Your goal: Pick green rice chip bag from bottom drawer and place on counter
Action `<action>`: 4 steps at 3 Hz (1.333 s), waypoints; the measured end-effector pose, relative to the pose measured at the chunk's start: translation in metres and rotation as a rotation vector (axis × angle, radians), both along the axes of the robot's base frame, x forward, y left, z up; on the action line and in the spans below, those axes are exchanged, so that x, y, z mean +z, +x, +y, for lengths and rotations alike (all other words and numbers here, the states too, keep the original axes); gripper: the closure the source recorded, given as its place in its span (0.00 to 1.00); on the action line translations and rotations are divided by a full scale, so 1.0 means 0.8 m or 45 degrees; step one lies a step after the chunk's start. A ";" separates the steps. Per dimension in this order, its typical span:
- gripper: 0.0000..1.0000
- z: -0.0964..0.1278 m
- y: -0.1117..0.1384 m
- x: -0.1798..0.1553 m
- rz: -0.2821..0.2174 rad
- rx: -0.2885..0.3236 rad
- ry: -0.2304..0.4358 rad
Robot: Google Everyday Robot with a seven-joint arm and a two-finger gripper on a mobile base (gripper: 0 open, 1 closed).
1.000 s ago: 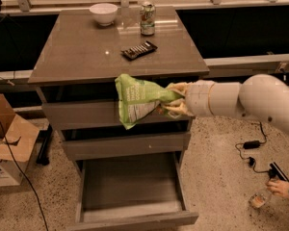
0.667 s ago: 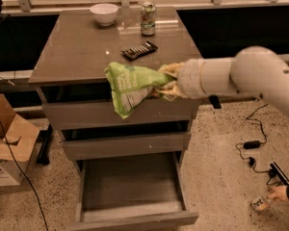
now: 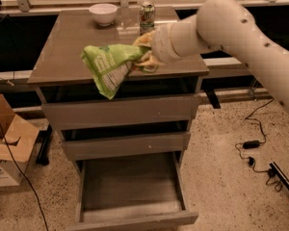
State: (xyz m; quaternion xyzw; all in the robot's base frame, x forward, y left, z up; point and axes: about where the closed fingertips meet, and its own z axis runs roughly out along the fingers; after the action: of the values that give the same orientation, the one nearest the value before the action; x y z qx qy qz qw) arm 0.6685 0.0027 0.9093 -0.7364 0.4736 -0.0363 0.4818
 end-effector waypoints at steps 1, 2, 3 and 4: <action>1.00 0.042 0.034 0.015 -0.013 0.079 -0.046; 1.00 0.076 0.068 0.018 -0.002 0.124 -0.058; 0.97 0.103 0.121 0.008 0.049 0.115 -0.061; 0.75 0.115 0.158 0.002 0.079 0.091 -0.052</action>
Offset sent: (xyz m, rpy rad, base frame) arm 0.0871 0.0896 0.0229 -0.0545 0.0014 0.1335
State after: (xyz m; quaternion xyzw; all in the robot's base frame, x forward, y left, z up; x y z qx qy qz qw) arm 0.7951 0.0944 0.9110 -0.7632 0.4609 -0.0059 0.4528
